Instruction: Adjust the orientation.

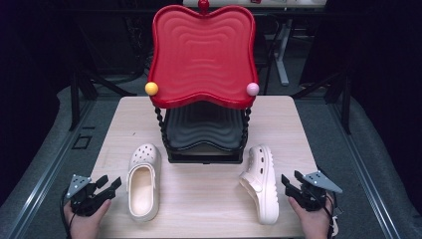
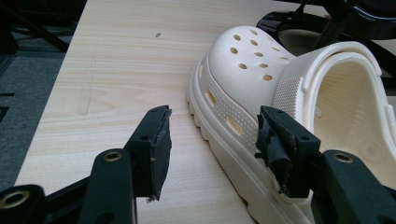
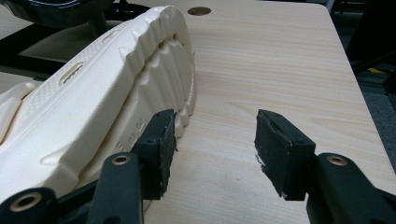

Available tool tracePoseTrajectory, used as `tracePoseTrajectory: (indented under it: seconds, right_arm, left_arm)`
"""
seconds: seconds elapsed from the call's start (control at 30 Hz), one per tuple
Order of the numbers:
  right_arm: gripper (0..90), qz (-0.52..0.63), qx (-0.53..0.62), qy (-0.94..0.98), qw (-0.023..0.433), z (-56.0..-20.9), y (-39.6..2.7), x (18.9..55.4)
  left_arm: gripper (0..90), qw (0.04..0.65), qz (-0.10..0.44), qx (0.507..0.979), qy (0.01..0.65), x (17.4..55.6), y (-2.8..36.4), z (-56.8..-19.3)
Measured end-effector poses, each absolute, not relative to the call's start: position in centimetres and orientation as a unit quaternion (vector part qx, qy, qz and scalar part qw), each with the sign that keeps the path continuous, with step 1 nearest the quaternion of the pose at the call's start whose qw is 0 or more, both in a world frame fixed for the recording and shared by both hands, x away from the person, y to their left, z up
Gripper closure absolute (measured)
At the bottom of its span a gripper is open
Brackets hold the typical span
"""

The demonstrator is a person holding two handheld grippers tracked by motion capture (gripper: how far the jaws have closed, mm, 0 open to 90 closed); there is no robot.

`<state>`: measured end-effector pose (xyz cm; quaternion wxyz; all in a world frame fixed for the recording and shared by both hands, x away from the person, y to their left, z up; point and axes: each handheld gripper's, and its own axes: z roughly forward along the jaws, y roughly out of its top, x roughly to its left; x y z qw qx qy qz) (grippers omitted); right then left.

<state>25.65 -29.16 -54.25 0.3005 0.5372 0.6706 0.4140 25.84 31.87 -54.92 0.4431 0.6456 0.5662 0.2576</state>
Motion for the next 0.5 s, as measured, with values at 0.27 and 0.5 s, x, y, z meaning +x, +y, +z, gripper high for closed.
tracePoseTrajectory:
  seconds: [0.27,0.5]
  right_arm:
    - [48.5,0.414,0.545,0.668,0.294,-54.4,-29.3,25.9]
    - [48.8,0.423,0.551,0.658,0.290,-54.2,-29.4,25.5]
  left_arm:
    - [45.3,0.443,0.259,0.651,0.559,25.5,31.4,-54.7]
    - [45.6,0.444,0.273,0.651,0.551,24.6,30.9,-53.8]
